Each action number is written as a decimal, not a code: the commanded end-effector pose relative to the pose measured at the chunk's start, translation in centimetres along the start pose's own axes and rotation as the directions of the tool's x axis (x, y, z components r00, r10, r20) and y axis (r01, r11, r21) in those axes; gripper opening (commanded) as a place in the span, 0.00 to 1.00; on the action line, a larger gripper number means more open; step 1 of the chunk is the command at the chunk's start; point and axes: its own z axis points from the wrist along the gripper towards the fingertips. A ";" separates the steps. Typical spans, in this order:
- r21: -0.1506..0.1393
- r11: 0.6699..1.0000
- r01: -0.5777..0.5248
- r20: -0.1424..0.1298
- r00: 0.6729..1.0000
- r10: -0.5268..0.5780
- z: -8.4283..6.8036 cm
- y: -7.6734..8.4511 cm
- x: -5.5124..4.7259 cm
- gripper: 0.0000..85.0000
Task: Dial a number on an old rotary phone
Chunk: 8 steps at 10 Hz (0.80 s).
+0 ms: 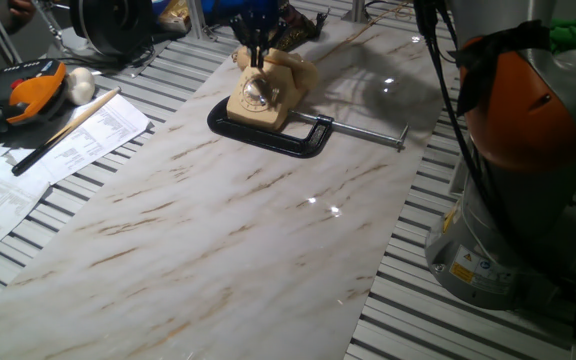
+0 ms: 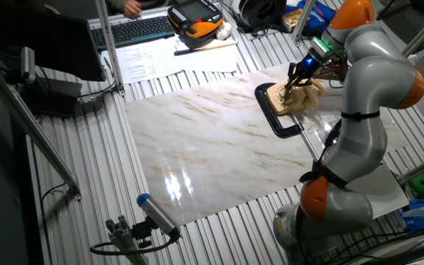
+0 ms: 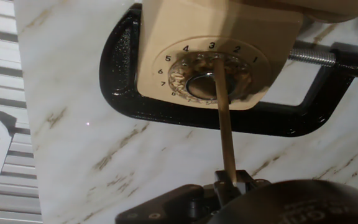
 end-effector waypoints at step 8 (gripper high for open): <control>-0.033 0.999 -0.014 -0.038 0.999 0.012 1.1 -1.0 0.3 0.00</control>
